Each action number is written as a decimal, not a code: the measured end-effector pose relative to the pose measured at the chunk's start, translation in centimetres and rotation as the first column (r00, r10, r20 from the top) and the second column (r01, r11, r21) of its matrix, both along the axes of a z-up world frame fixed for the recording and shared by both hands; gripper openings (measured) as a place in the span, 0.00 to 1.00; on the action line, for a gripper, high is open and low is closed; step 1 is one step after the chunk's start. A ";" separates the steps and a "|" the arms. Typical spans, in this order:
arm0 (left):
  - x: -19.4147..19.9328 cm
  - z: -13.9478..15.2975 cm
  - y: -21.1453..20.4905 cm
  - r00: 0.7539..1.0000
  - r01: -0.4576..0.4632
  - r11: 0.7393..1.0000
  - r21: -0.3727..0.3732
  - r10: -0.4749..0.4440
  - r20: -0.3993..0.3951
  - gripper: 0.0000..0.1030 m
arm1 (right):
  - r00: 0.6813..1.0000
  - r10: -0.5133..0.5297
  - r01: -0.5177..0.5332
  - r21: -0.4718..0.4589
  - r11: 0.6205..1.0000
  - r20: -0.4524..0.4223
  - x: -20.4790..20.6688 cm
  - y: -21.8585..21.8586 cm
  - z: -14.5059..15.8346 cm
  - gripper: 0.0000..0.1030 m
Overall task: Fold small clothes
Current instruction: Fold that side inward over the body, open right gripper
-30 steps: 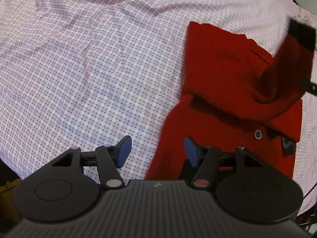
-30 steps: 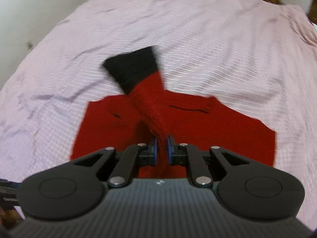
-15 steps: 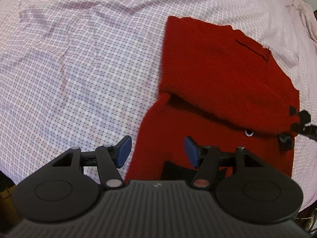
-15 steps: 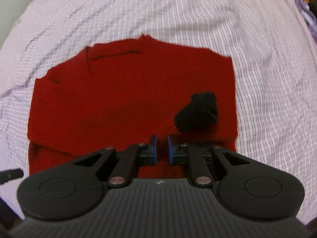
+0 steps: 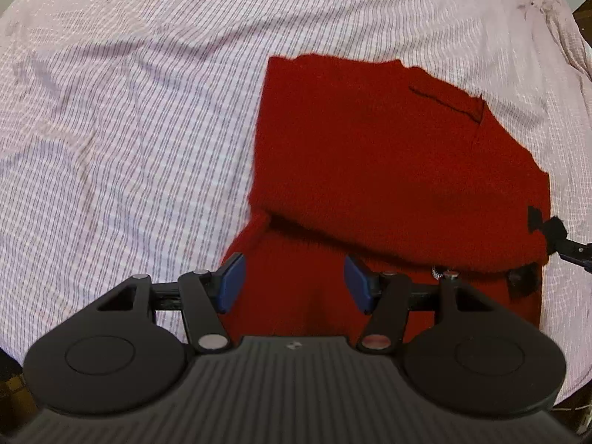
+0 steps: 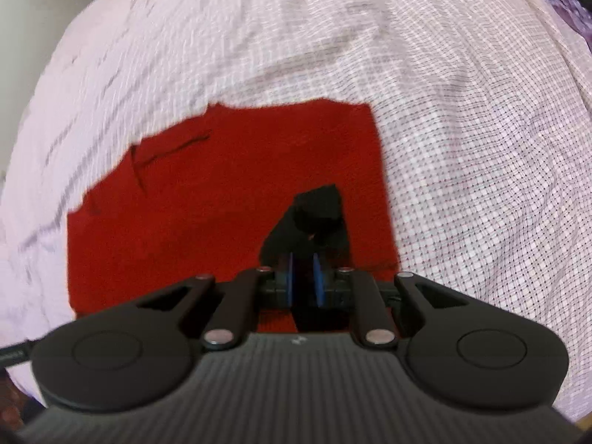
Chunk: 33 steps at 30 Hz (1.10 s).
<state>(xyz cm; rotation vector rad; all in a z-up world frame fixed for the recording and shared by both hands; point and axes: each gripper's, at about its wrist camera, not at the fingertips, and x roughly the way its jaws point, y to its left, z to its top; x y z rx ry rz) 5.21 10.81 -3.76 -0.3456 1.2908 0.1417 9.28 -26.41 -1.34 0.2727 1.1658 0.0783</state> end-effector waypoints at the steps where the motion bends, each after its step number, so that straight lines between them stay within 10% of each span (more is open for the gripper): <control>1: 0.3 0.0 -0.1 1.000 -0.003 1.000 0.001 0.003 0.003 0.63 | 1.000 -0.004 0.004 0.007 1.000 0.007 0.2 -0.2 0.3 0.16; 11: 3.3 -0.4 -1.3 0.999 0.014 1.000 0.016 -0.015 0.028 0.63 | 0.999 -0.035 0.034 0.052 0.998 0.023 1.9 -1.7 0.8 0.16; 22: 4.9 -1.4 -1.6 0.999 0.000 1.000 0.029 -0.001 0.044 0.63 | 0.987 0.102 -0.107 -0.038 0.994 -0.125 6.3 1.3 -6.1 0.15; 33: 5.7 -1.5 -2.4 0.992 -0.040 0.999 0.026 0.037 0.119 0.63 | 0.958 0.271 -0.272 -0.005 0.962 0.096 4.3 2.5 -1.6 0.03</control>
